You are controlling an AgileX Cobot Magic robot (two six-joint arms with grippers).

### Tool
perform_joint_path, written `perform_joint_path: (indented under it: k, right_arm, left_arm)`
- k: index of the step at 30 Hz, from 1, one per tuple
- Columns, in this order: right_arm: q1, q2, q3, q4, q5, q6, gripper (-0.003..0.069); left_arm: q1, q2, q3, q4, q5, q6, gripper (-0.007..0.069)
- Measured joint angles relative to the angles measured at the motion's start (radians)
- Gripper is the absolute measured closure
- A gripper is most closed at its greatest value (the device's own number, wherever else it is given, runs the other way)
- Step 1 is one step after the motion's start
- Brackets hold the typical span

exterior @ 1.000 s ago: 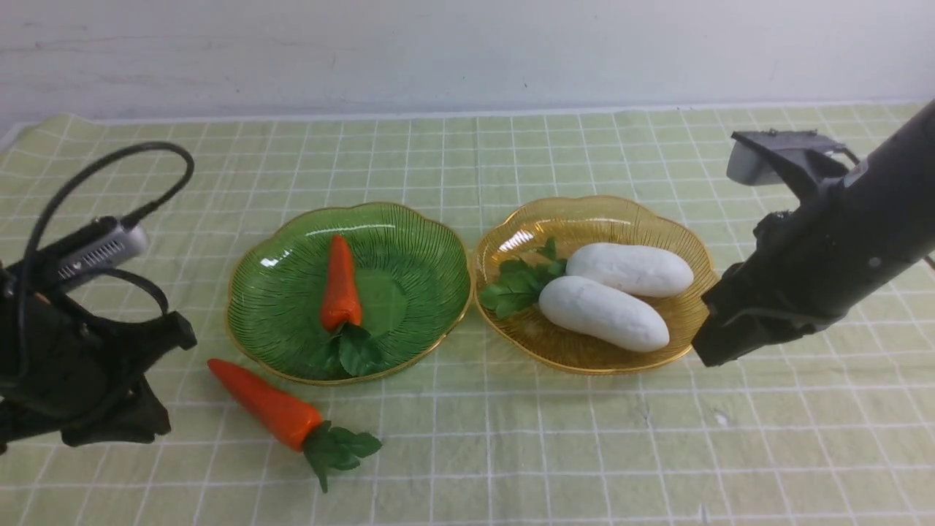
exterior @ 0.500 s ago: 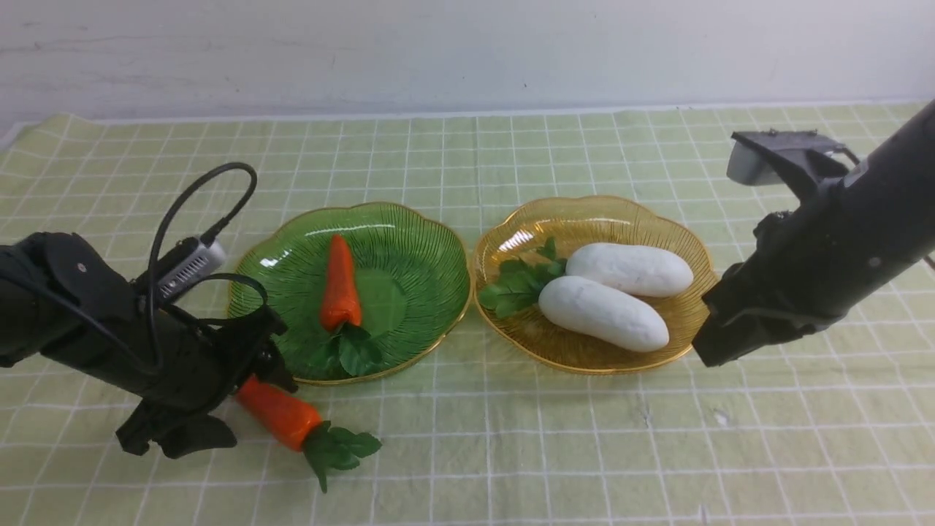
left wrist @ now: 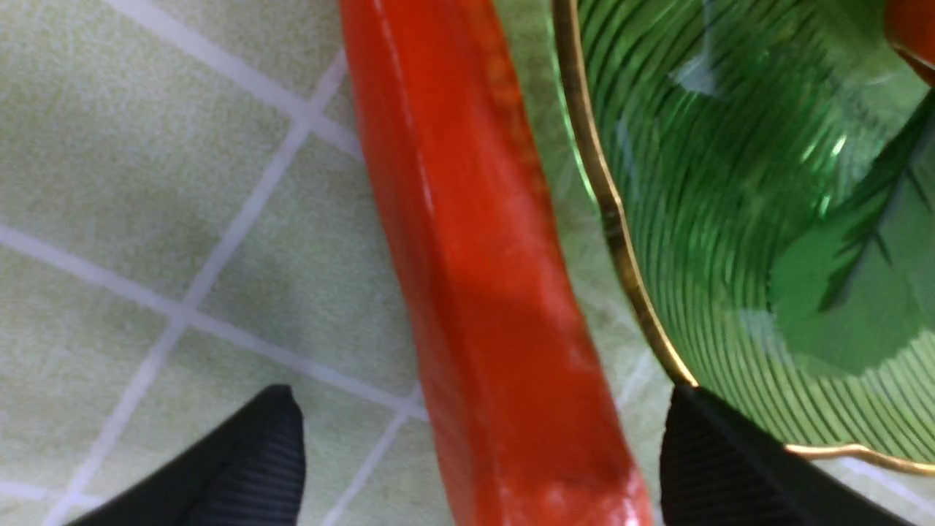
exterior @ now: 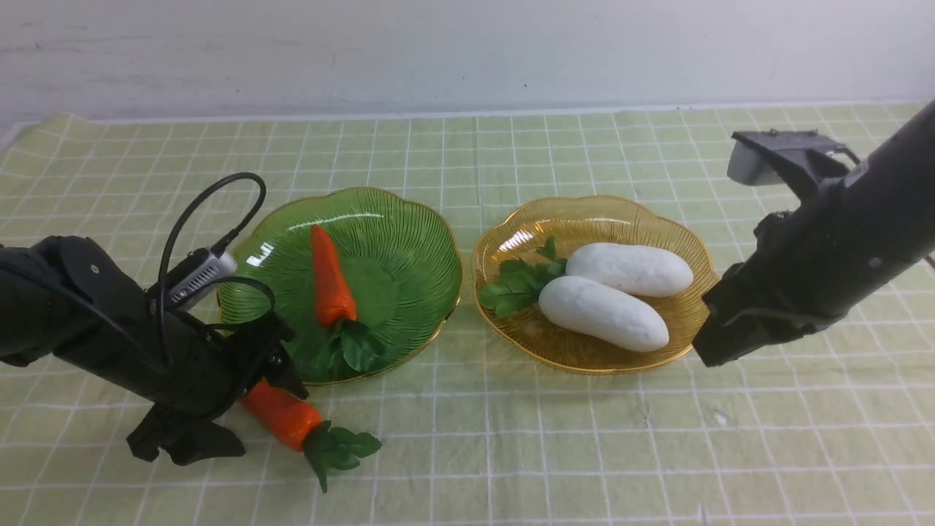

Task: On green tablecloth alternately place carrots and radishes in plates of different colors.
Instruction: 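Pick up the carrot and put it on the nearest plate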

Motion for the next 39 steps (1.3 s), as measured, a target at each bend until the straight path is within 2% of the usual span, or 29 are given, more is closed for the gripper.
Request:
perform_joint_path:
  k: [6,13,23,31,35,38,39]
  right_arm:
    - [0.0,0.0,0.0,-0.001,0.0,0.0,0.0594]
    - [0.0,0.0,0.0,-0.003,0.0,0.0,0.0594]
    - [0.0,0.0,0.0,-0.002,0.0,0.0,0.0594]
    - [0.0,0.0,0.0,-0.002,0.0,0.001,0.0594]
    - [0.0,0.0,0.0,-0.002,0.0,0.001,0.0594]
    - [0.0,0.0,0.0,-0.002,0.0,0.001,0.0594]
    - [0.0,0.0,0.0,-0.002,0.0,0.001,0.0594]
  left_arm:
    - [0.0,-0.057,-0.038,0.028,0.023,0.0,0.0041]
    - [-0.038,-0.06,-0.039,0.074,0.15,0.002,0.0041]
    - [-0.062,0.02,-0.039,0.074,0.053,-0.011,0.0041]
    - [-0.063,0.032,-0.039,0.075,0.05,-0.011,0.0046]
    - [-0.063,0.052,-0.039,0.075,0.05,-0.011,0.0091]
    - [-0.063,0.071,-0.043,0.081,0.059,-0.011,0.0155]
    - [-0.062,0.075,-0.045,0.092,0.069,-0.011,0.0198]
